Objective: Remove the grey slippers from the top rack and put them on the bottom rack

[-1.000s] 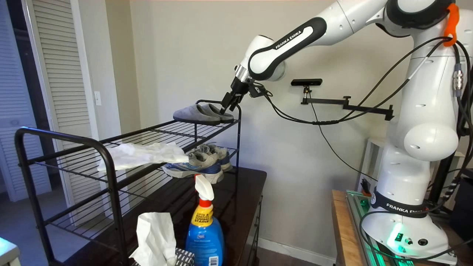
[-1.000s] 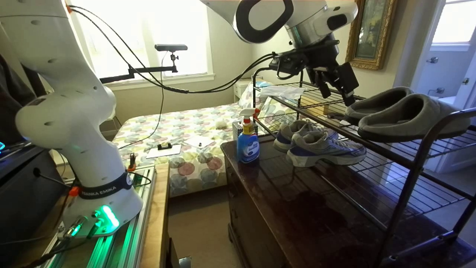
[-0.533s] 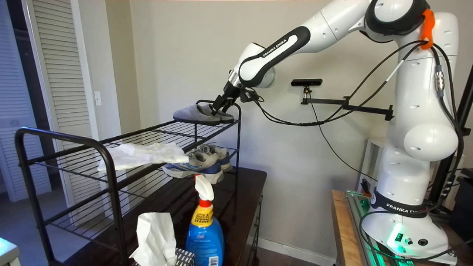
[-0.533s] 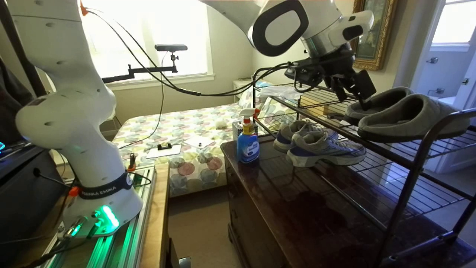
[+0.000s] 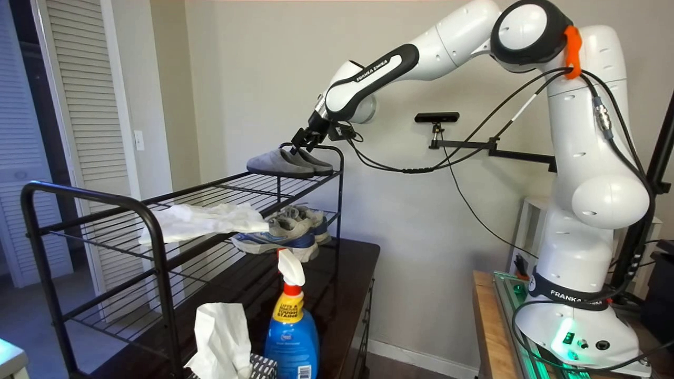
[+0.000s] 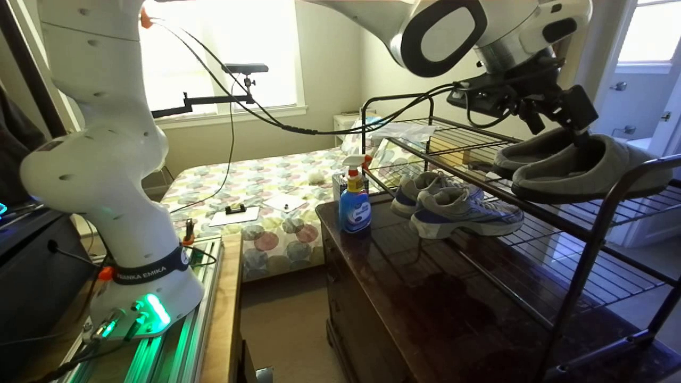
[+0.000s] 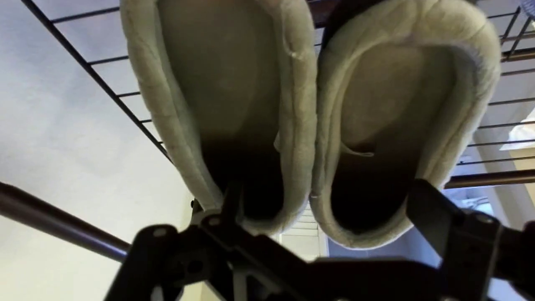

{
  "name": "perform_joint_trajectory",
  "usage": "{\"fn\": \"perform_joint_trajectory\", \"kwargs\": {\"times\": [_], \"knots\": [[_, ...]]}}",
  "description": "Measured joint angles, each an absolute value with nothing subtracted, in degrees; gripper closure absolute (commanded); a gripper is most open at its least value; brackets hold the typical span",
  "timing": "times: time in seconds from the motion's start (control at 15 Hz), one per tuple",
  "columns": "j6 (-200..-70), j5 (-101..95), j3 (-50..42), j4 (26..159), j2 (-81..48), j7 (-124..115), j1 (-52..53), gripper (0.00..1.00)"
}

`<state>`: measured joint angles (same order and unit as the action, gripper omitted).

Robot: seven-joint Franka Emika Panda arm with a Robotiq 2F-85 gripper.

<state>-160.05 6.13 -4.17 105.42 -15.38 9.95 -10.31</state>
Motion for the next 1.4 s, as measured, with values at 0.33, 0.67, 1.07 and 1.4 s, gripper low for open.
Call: {"fn": "perform_joint_trajectory", "kwargs": {"times": [0.33, 0.67, 1.07, 1.4], "knots": [[-157.34, 11.60, 0.41, 100.43, -20.31, 19.26, -14.00, 0.00], [-155.23, 12.50, 1.85, 95.25, -24.48, 23.02, -16.07, 0.00], [-155.23, 12.28, 1.27, 91.39, -27.95, 22.48, -15.99, 0.33], [-155.23, 12.17, 1.21, 90.52, -28.59, 21.94, -15.89, 0.69]]}}
